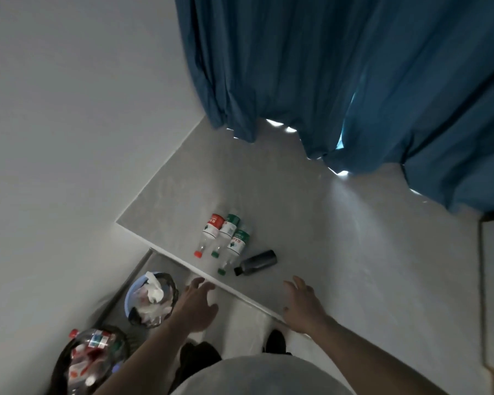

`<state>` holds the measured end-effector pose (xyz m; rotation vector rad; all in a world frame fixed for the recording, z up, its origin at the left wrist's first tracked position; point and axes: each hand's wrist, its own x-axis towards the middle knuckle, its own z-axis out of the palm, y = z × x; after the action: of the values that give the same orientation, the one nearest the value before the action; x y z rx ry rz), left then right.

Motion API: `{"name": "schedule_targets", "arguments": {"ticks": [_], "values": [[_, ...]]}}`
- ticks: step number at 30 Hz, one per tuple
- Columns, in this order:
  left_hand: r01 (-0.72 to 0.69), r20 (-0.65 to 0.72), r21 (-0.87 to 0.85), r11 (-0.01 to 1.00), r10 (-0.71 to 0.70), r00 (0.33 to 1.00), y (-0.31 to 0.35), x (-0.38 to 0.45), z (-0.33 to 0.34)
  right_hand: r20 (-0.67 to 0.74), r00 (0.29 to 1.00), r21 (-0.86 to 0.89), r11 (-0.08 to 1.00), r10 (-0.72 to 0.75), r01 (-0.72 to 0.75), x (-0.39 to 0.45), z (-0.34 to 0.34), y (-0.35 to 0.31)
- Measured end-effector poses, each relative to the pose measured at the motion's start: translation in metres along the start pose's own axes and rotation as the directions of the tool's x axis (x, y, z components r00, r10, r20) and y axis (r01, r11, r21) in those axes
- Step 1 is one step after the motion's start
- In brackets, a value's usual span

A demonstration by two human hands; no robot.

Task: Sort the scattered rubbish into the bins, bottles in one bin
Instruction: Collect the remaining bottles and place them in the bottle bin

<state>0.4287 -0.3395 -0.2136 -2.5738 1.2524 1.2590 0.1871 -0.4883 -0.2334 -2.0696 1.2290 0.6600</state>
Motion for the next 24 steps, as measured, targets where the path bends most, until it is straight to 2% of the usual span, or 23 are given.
{"name": "schedule_targets", "arguments": {"ticks": [3, 9, 12, 16, 21, 24], "values": [[0.009, -0.002, 0.044, 0.999, -0.009, 1.0, 0.024, 0.001, 0.008, 0.012, 0.999, -0.041, 0.999, -0.033, 0.034, 0.004, -0.014, 0.016], [0.067, 0.049, -0.013, 0.998, -0.067, 0.997, 0.037, 0.029, 0.02, 0.052, 0.997, -0.141, 0.988, -0.063, 0.069, 0.032, -0.024, 0.024], [0.088, 0.095, -0.011, 0.996, -0.087, 0.992, 0.033, 0.063, 0.029, 0.055, 0.997, -0.17, 0.983, -0.055, 0.064, 0.059, -0.023, 0.02], [0.095, 0.084, -0.025, 0.995, -0.092, 0.992, 0.021, 0.127, 0.045, 0.056, 0.997, -0.212, 0.975, -0.06, 0.07, 0.108, -0.012, 0.016], [0.132, 0.074, -0.021, 0.991, -0.13, 0.989, 0.003, 0.191, 0.072, 0.09, 0.989, -0.288, 0.948, -0.114, 0.135, 0.183, 0.011, -0.003], [0.122, 0.087, 0.029, 0.992, -0.124, 0.988, -0.008, 0.22, 0.091, 0.055, 0.982, -0.316, 0.929, -0.183, 0.191, 0.226, 0.033, -0.014]]}}
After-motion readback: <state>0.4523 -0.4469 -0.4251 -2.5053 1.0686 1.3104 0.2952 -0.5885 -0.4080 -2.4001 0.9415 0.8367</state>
